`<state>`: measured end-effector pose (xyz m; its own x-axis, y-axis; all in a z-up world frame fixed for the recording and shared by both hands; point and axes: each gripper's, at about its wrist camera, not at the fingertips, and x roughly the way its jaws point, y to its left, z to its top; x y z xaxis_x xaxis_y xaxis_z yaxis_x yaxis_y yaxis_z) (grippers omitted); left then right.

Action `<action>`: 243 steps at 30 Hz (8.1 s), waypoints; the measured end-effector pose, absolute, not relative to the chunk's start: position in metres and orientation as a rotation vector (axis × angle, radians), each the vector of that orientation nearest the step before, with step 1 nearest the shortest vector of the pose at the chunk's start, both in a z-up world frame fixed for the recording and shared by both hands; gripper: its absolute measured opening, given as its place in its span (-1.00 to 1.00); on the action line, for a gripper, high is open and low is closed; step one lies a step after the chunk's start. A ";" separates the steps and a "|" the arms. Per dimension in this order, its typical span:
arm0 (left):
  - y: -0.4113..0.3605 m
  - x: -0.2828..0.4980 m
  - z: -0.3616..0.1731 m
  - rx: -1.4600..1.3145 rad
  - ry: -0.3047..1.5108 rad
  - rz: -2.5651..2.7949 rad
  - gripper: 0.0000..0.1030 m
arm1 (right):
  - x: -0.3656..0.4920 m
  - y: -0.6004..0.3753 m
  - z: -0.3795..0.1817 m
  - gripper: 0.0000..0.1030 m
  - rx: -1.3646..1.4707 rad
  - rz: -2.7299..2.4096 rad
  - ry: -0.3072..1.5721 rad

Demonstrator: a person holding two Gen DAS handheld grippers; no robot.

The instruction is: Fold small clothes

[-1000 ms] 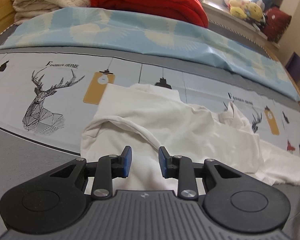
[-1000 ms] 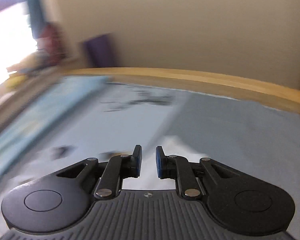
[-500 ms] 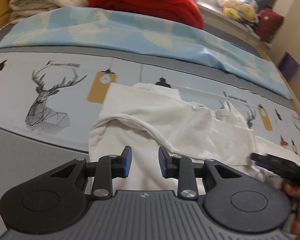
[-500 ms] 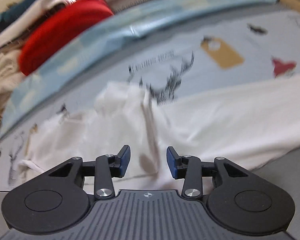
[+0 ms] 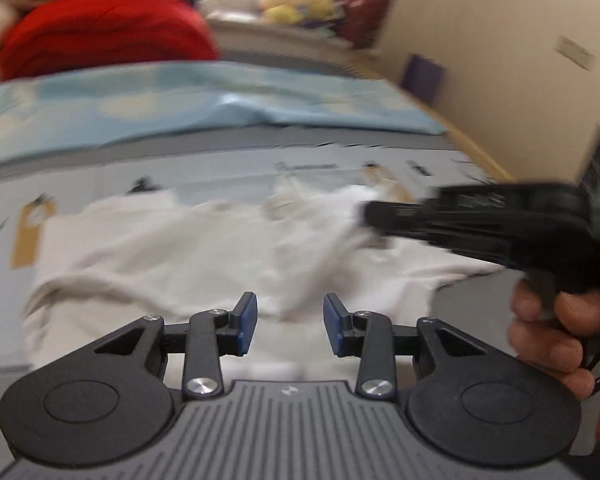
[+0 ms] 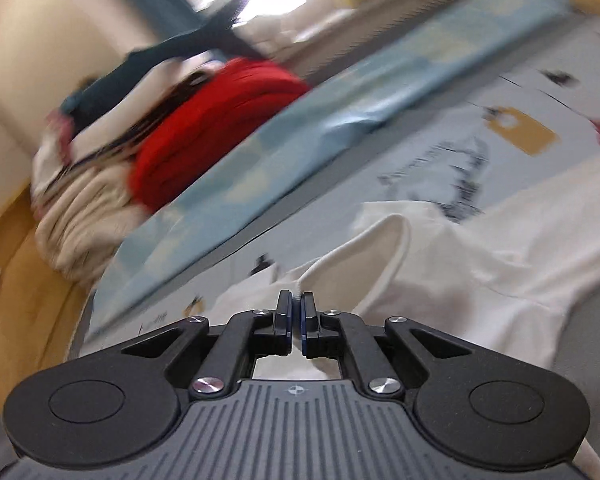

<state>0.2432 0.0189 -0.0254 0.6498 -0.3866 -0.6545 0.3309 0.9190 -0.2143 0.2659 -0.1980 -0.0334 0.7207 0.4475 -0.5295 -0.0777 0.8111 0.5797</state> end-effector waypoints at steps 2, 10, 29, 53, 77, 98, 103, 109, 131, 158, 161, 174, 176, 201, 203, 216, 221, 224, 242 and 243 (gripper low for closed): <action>0.001 0.245 -0.032 -0.016 0.752 -0.413 -0.20 | 0.268 -0.192 -0.031 -0.94 0.533 0.345 0.731; -0.040 0.270 -0.051 0.047 0.693 -0.399 -0.61 | 0.279 -0.208 -0.039 -0.94 0.573 0.467 0.838; 0.345 0.256 -0.046 -0.112 0.743 1.183 -0.82 | 0.315 -0.237 -0.088 -0.63 0.538 0.084 1.063; 0.220 0.326 -0.102 -0.210 1.006 0.330 -0.44 | 0.330 -0.308 -0.095 -0.59 0.574 -0.225 0.948; 0.150 0.312 -0.120 0.055 1.157 0.040 -0.57 | 0.405 -0.293 -0.151 -1.00 0.080 -0.140 0.812; 0.164 0.297 -0.073 -0.133 1.034 0.110 -0.40 | 0.376 -0.318 -0.132 -0.20 0.116 -0.026 0.740; 0.163 0.305 -0.076 -0.123 1.042 0.115 -0.40 | 0.398 -0.303 -0.152 -0.10 0.029 -0.053 0.757; 0.153 0.315 -0.080 -0.106 1.038 0.090 -0.40 | 0.396 -0.292 -0.157 -0.93 -0.120 0.045 0.729; 0.161 0.307 -0.082 -0.148 1.071 0.061 -0.40 | 0.388 -0.335 -0.126 -0.83 0.115 -0.081 0.682; 0.179 0.079 -0.103 -0.298 1.271 -0.006 -0.35 | 0.123 -0.325 -0.069 -0.37 0.268 0.097 1.138; 0.180 0.077 -0.114 -0.332 1.321 -0.016 -0.35 | 0.125 -0.324 -0.086 -0.37 0.236 0.039 1.217; 0.151 0.075 -0.110 -0.132 1.332 -0.106 -0.88 | 0.099 -0.323 -0.107 -0.88 0.162 0.124 1.402; 0.163 0.068 -0.092 -0.160 1.270 -0.104 -0.88 | 0.093 -0.327 -0.100 -0.88 0.175 0.154 1.395; 0.134 0.063 -0.095 0.051 1.311 -0.216 -0.57 | 0.073 -0.318 -0.081 -0.76 -0.132 0.139 1.341; 0.128 0.061 -0.098 0.050 1.314 -0.256 -0.57 | 0.073 -0.319 -0.069 -0.69 -0.091 0.154 1.282; 0.122 0.057 -0.133 0.156 1.458 -0.242 -0.53 | 0.079 -0.309 -0.096 -0.51 -0.178 0.183 1.390; 0.127 0.060 -0.130 0.172 1.447 -0.212 -0.88 | 0.077 -0.310 -0.098 -0.82 -0.163 0.211 1.407; 0.136 0.061 -0.128 0.147 1.458 -0.176 -0.88 | 0.076 -0.307 -0.094 -0.88 -0.141 0.268 1.396; 0.109 0.059 -0.130 0.198 1.427 -0.233 -0.54 | 0.078 -0.295 -0.063 -0.27 -0.208 0.357 1.232; 0.108 0.060 -0.128 0.192 1.412 -0.238 -0.54 | 0.076 -0.291 -0.068 -0.27 -0.250 0.363 1.256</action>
